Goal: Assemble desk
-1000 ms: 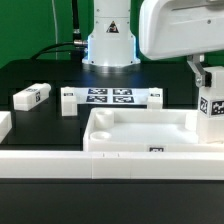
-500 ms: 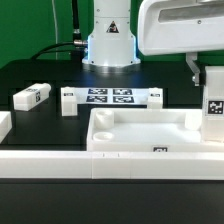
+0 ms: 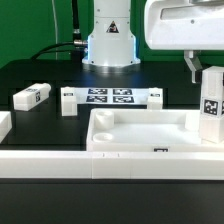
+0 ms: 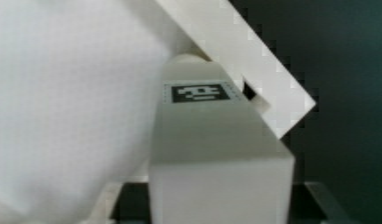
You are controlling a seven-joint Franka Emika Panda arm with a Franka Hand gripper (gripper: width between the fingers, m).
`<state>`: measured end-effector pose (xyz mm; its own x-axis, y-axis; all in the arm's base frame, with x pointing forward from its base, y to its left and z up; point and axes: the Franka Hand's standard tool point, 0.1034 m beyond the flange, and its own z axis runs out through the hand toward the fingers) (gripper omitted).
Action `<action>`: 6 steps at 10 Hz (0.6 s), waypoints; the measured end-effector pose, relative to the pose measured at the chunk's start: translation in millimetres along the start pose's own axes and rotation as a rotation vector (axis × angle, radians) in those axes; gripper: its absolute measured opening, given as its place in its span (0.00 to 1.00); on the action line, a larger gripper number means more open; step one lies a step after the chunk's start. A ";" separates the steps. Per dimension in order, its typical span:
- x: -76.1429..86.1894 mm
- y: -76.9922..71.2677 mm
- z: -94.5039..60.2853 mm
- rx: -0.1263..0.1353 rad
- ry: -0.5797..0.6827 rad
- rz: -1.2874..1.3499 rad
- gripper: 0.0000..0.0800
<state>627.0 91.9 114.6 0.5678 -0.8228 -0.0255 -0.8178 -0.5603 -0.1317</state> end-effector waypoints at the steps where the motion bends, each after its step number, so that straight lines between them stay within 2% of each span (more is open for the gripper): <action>1: 0.0 -0.2 0.0 0.018 0.006 0.129 0.37; 4: 2.2 0.3 -0.4 0.015 -0.017 0.222 0.37; 5: 1.4 -0.1 0.0 0.016 -0.017 0.220 0.51; 6: 0.6 0.1 0.5 0.011 -0.020 0.162 0.51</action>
Offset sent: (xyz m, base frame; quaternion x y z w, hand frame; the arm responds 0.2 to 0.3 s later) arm 0.0000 0.0000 0.0000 0.0000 0.0000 0.1938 0.9810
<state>627.3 91.4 114.0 0.4304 -0.9001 -0.0674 -0.8978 -0.4192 -0.1349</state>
